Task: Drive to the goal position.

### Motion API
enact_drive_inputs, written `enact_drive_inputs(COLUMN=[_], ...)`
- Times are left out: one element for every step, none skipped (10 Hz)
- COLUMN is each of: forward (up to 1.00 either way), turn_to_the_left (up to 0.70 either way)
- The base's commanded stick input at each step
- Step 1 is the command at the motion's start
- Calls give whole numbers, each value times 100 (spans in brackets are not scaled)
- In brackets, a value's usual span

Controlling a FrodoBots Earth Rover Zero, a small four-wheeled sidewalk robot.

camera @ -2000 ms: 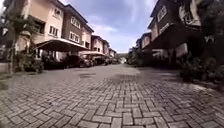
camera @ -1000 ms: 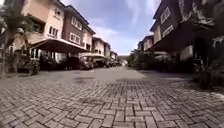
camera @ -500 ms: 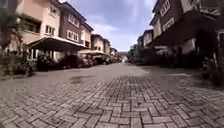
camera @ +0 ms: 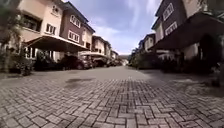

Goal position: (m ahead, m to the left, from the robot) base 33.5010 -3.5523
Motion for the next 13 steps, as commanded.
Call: enact_drive_inputs(forward=[69, 69, 69, 69, 69, 69, 69, 69, 69, 69, 69, 69, 69], turn_to_the_left=[3, 3, 3, 3, 3, 3, 3, 3, 3, 3, 3, 3, 3])
